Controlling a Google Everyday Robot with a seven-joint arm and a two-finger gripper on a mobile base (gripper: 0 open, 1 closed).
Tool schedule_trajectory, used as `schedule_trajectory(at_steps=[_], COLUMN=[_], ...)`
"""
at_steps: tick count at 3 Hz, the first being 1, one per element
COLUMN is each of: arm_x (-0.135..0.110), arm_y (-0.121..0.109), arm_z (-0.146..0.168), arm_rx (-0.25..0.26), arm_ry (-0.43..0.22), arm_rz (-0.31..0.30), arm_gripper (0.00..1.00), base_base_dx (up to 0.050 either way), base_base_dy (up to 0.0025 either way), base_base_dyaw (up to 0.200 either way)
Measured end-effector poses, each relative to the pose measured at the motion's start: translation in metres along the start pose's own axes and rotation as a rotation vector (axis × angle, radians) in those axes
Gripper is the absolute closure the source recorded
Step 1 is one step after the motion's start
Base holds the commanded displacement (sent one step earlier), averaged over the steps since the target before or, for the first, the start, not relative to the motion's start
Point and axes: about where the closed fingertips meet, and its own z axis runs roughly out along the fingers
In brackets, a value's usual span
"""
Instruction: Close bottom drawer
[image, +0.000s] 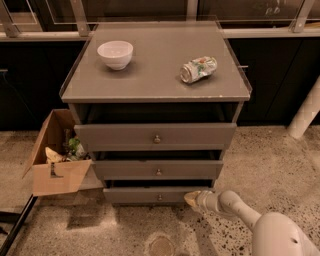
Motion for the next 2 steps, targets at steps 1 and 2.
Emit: schedule_trajectory(at_steps=[1, 2], arm_x=[0.004, 0.002], arm_y=[-0.003, -0.017], arm_z=[0.006, 0.005], arm_rx=[-0.014, -0.002], arm_ry=[0.003, -0.005], arm_rz=[0.005, 0.003], arm_gripper=[0.86, 0.62], base_base_dx=[0.0, 0.0], base_base_dy=[0.0, 0.0], base_base_dyaw=[0.0, 0.0])
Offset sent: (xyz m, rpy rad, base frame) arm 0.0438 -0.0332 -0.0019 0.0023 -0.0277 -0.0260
